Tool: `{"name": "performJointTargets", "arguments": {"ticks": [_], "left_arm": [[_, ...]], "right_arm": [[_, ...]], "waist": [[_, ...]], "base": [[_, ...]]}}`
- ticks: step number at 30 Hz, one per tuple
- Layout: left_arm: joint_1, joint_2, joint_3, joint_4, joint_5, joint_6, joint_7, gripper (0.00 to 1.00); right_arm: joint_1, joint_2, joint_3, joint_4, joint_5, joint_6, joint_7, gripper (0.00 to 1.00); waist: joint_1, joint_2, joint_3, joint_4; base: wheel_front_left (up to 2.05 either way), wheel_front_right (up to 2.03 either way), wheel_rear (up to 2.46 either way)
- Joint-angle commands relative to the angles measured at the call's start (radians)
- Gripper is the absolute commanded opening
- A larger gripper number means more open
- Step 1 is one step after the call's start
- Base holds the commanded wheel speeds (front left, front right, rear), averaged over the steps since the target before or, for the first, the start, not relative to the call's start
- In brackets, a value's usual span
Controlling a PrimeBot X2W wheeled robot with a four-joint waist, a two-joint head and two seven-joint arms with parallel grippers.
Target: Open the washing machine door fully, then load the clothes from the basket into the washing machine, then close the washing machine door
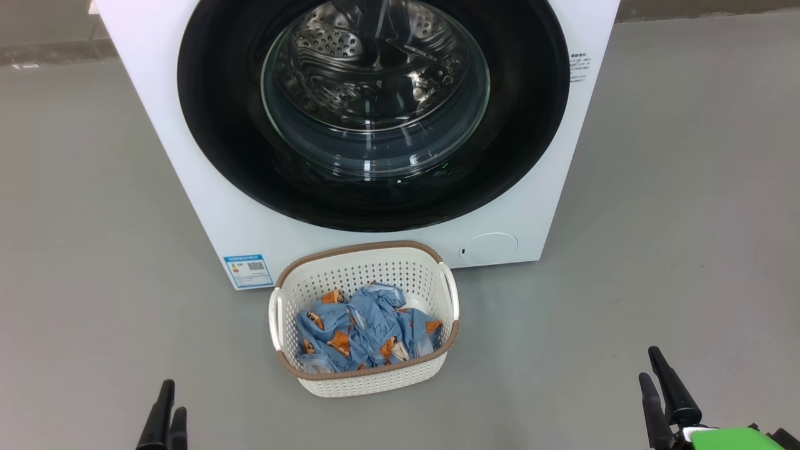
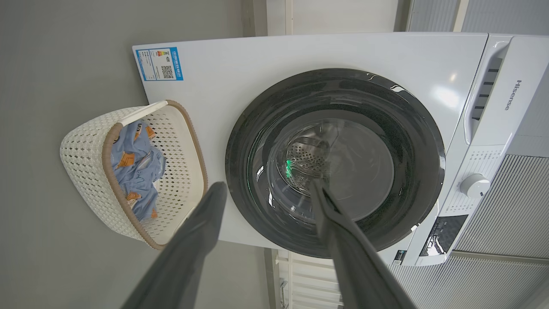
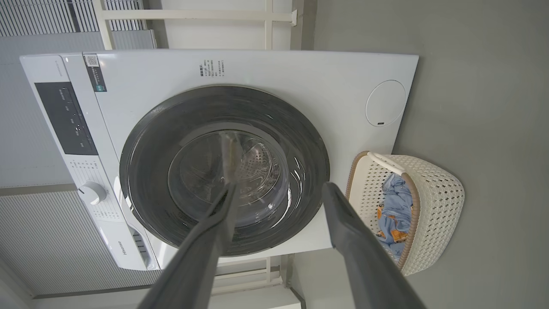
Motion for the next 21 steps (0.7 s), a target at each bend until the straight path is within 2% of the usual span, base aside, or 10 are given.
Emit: {"name": "performJointTargets", "arguments": {"ticks": [1,21], "left_arm": [[-0.034,0.017,0.002,-0.033,0.009,-0.001,-0.006,1.0],[-0.049,0.066,-0.06,-0.066,0.075,-0.003,-0.076,1.0]], "right_arm": [[-0.032,-0.01,0.009,-0.033,-0.023,0.0,-0.01,1.0],[-0.049,-0.02,0.043,-0.058,-0.18,0.0,-0.066,1.0]], "waist": [[0.0005,-0.0001,0.001,0.0],[-0.0004,-0.0001,0.002,-0.002]], "base": [[0.0,0.0,0.0],[0.0,0.0,0.0]]}}
